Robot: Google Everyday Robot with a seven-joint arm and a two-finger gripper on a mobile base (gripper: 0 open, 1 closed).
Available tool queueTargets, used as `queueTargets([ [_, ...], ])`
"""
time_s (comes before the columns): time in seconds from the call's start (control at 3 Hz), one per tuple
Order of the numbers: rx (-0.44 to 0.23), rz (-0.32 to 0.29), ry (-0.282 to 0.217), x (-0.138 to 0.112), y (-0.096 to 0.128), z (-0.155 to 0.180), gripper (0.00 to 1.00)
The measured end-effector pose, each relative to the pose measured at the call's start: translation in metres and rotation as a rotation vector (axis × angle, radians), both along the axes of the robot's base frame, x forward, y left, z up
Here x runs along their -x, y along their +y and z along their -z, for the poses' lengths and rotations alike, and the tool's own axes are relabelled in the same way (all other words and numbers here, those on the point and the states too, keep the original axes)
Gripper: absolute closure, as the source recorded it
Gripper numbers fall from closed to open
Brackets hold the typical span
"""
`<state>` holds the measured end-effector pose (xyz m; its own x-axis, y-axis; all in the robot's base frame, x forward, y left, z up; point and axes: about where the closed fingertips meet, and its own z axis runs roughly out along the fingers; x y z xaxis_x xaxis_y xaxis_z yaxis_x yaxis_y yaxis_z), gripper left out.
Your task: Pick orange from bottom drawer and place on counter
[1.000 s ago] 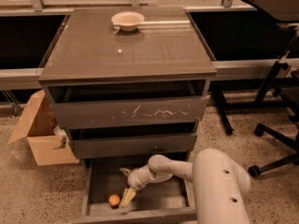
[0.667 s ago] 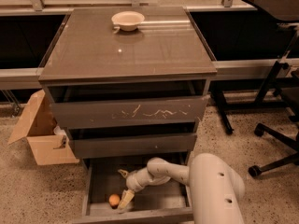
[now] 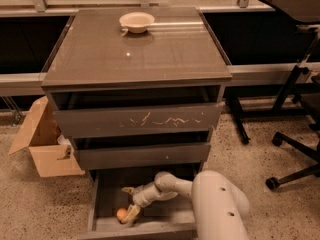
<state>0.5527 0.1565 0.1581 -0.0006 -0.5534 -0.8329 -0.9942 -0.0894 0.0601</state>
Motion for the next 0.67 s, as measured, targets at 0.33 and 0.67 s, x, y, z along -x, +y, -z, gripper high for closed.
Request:
queueTargets([
  [0.33, -0.005, 0.000, 0.011, -0.002, 0.002, 0.014, 0.42],
  [0.67, -0.005, 0.000, 0.025, -0.003, 0.002, 0.025, 0.60],
])
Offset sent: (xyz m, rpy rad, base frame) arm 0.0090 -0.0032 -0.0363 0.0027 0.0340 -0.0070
